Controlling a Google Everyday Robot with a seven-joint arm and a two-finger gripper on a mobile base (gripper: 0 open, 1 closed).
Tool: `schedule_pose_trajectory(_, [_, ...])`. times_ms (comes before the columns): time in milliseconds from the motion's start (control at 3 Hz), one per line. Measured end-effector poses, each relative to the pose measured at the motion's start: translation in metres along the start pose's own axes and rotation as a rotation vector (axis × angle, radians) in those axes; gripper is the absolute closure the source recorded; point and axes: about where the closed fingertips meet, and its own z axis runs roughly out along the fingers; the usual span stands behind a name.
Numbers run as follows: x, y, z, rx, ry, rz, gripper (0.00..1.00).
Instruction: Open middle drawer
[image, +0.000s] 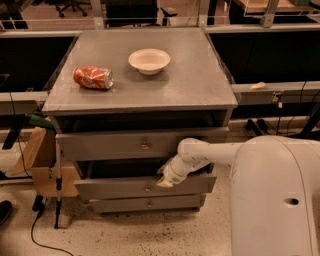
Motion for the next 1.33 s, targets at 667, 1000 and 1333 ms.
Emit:
schedule_pose_trajectory(667, [0.004, -0.002, -0.001, 0.006, -0.003, 0.008, 0.37])
schedule_pose_trajectory(1000, [0.004, -0.003, -0.001, 0.007, -0.004, 0.010, 0.14])
schedule_pose_trajectory(1333, [0.015, 0.007, -0.007, 0.058, -0.018, 0.040, 0.00])
